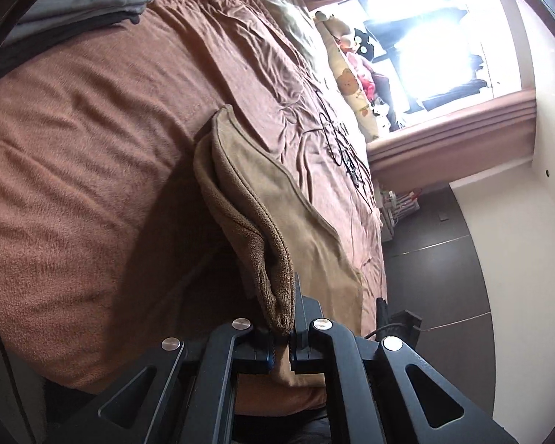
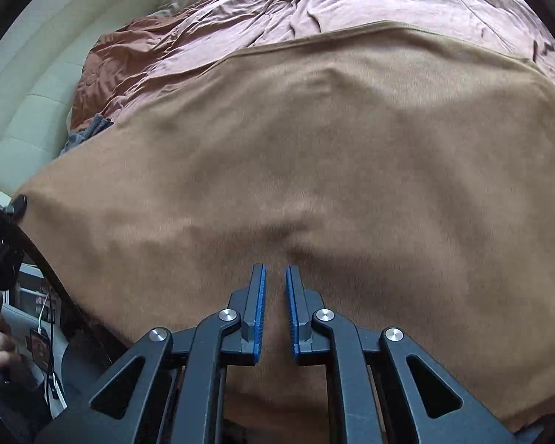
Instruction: Fold small clothes
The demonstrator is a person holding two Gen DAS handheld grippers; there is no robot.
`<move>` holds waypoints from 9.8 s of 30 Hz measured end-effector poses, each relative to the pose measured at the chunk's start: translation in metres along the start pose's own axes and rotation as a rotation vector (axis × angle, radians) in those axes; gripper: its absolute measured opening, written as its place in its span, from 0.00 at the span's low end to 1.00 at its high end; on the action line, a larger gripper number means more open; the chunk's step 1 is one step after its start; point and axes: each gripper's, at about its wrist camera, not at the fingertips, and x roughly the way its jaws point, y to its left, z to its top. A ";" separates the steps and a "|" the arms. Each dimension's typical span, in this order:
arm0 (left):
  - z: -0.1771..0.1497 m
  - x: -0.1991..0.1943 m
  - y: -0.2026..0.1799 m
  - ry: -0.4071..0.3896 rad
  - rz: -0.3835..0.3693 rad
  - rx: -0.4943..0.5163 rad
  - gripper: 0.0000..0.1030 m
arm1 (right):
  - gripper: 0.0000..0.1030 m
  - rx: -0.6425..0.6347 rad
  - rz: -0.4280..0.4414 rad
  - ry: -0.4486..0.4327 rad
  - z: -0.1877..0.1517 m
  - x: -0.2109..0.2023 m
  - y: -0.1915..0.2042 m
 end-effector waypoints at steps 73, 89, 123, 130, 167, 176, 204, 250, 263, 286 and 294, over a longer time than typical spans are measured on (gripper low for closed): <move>-0.119 0.168 -0.077 0.390 0.229 0.212 0.56 | 0.04 -0.132 -0.256 -0.066 -0.035 -0.117 -0.066; -0.145 0.190 -0.072 0.445 0.285 0.293 0.44 | 0.04 0.105 -0.121 -0.074 -0.059 -0.144 -0.146; -0.119 0.174 -0.059 0.399 0.214 0.210 0.24 | 0.66 -0.277 -0.361 -0.075 -0.031 -0.132 -0.049; -0.103 0.162 -0.052 0.364 0.180 0.172 0.24 | 0.56 -0.419 -0.319 -0.048 -0.011 -0.107 -0.011; -0.040 0.170 -0.054 0.308 0.175 0.136 0.24 | 0.07 -0.352 -0.217 -0.091 0.088 -0.083 -0.031; -0.036 0.209 -0.077 0.332 0.207 0.173 0.24 | 0.07 -0.137 -0.182 -0.165 0.105 -0.117 -0.105; -0.009 0.288 -0.089 0.367 0.312 0.221 0.24 | 0.67 0.221 0.173 -0.229 0.109 -0.091 -0.251; 0.001 0.320 -0.098 0.352 0.367 0.320 0.31 | 0.62 0.091 -0.151 -0.048 0.072 -0.083 -0.197; -0.060 0.271 -0.084 0.363 0.369 0.367 0.32 | 0.54 0.120 -0.276 -0.037 0.020 -0.108 -0.187; -0.123 0.216 -0.064 0.397 0.271 0.295 0.31 | 0.15 0.169 -0.156 -0.053 -0.055 -0.141 -0.175; -0.137 0.203 -0.053 0.417 0.205 0.227 0.31 | 0.18 0.252 -0.077 -0.050 -0.068 -0.148 -0.183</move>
